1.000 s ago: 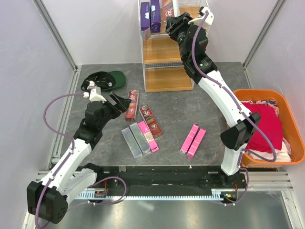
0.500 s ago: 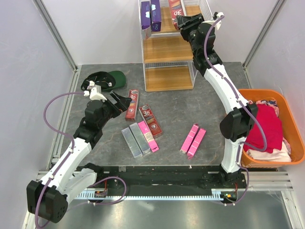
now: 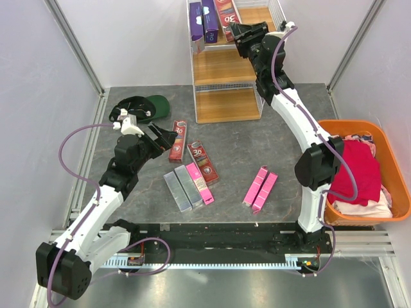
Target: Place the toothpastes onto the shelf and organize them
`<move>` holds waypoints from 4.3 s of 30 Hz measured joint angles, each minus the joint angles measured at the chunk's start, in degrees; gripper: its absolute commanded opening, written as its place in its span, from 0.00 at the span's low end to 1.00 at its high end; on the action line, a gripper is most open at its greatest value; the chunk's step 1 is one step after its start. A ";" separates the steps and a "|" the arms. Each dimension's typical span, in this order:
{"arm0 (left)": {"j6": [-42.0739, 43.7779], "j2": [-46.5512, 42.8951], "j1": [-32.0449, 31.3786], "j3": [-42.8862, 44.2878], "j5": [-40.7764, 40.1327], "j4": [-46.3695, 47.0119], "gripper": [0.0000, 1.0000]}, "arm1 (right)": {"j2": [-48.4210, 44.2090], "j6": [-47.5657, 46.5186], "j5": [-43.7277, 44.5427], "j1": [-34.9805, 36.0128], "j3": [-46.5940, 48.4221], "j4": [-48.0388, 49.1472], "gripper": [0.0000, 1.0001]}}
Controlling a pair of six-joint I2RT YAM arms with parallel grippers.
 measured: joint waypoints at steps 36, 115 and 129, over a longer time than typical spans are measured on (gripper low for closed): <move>0.02 1.20 0.00 0.44 0.04 -0.44 1.00 | -10.23 -7.96 -2.34 1.77 -12.63 -5.01 0.98; 14.08 38.16 -2.84 10.73 -6.27 -6.10 0.93 | -43.76 -18.58 -15.37 1.75 -73.18 -1.51 0.81; 14.34 47.30 -5.75 15.74 -11.80 -3.04 0.52 | -43.80 -19.28 -16.87 1.75 -73.40 -1.57 0.81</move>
